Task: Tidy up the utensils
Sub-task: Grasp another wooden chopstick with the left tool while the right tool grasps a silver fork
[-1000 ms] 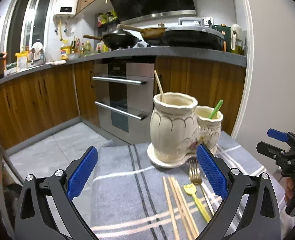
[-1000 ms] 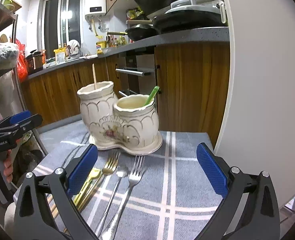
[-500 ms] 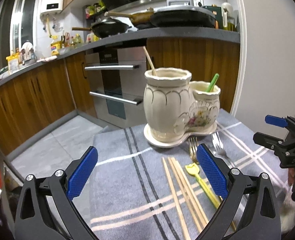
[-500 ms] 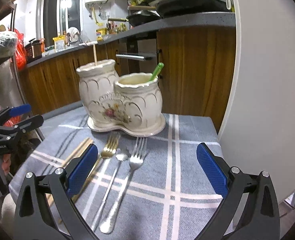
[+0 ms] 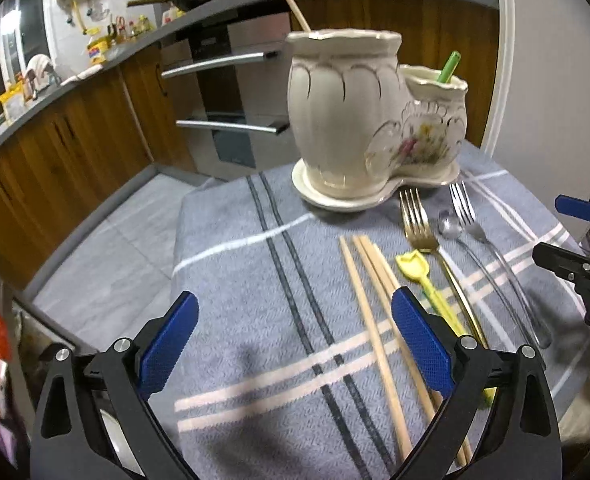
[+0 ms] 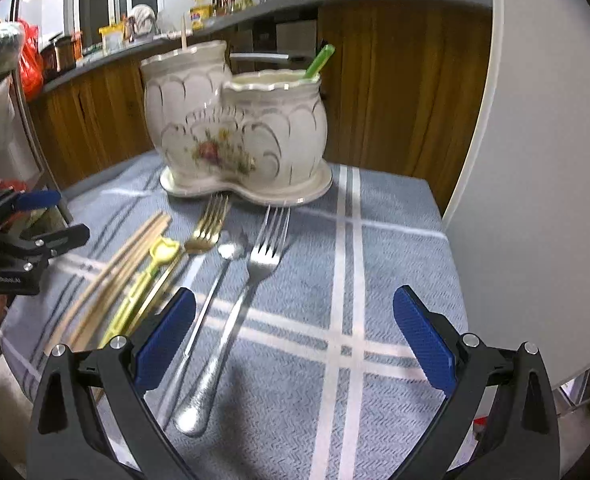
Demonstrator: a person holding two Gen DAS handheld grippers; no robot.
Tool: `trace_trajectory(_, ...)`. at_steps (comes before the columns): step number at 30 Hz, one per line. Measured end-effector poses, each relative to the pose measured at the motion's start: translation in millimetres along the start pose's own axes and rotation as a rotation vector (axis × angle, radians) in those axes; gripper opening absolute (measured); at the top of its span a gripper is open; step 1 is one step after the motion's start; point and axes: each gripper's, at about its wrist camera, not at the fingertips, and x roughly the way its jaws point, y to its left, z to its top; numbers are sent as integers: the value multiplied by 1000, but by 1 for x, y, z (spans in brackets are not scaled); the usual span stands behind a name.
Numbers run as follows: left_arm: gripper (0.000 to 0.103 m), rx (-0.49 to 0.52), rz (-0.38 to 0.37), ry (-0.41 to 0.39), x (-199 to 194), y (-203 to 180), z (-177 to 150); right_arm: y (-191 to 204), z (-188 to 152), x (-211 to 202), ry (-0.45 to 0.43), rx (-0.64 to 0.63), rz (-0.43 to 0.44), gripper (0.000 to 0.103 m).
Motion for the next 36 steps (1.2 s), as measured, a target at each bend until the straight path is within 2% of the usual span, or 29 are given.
trace_trajectory(4,95,21,-14,42,4,-3,-6,-2,-1,7,36,10,9,97)
trace_trajectory(6,95,35,-17,52,6,-6,-7,-1,2,10,53,16,25,92)
trace_trajectory(9,94,46,-17,66,7,-10,-9,4,6,18,91,6,29,75)
trace_trajectory(11,89,53,-27,79,8,-13,-10,8,8,22,113,3,36,58)
trace_trajectory(14,82,66,-41,104,11,-16,-12,12,10,27,147,13,64,46)
trace_trajectory(19,64,77,-66,146,15,-21,-14,17,11,32,188,30,89,31)
trace_trajectory(23,63,57,-80,170,20,-20,-14,19,13,37,203,28,86,30)
trace_trajectory(30,48,39,-112,179,26,-22,-6,24,18,43,213,22,84,28)
trace_trajectory(32,44,31,-112,171,28,-21,-5,24,19,44,210,24,74,17)
trace_trajectory(34,36,38,-111,163,29,-22,-4,25,20,45,208,17,78,11)
trace_trajectory(36,29,49,-107,152,30,-22,-3,26,19,43,200,10,82,11)
